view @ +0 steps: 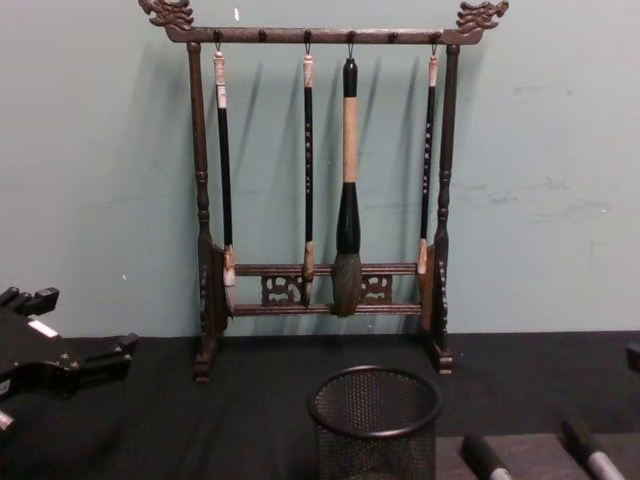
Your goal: Pick up the water-based marker from the table and place it into the pen holder.
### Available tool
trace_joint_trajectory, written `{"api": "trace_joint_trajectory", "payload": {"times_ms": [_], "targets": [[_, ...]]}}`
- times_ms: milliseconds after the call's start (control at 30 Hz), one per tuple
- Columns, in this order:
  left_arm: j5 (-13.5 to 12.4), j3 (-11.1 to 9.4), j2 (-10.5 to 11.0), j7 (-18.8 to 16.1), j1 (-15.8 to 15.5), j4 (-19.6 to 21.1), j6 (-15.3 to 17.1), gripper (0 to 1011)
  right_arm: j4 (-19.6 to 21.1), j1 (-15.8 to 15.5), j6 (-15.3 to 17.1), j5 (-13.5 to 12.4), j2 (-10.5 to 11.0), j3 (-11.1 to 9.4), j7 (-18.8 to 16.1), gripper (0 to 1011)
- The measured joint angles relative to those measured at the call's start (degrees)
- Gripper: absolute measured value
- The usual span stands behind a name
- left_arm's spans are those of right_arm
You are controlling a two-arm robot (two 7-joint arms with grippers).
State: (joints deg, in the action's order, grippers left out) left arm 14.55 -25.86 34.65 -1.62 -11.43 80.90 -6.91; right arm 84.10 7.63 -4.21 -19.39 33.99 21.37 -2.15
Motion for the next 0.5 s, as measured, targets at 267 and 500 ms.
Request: {"api": "trace_joint_trajectory", "payload": {"times_ms": [267, 500], "targets": [[0.0, 0.0, 0.0, 0.0, 0.0, 0.01, 0.0, 1009, -0.08, -0.4, 0.67, -0.84, -0.99, -0.57, -2.45, 1002], [0.0, 0.0, 0.0, 0.0, 0.0, 0.0, 0.0, 1009, -0.67, -0.34, 1.56, -1.23, -1.69, -0.75, -4.94, 1002]]}}
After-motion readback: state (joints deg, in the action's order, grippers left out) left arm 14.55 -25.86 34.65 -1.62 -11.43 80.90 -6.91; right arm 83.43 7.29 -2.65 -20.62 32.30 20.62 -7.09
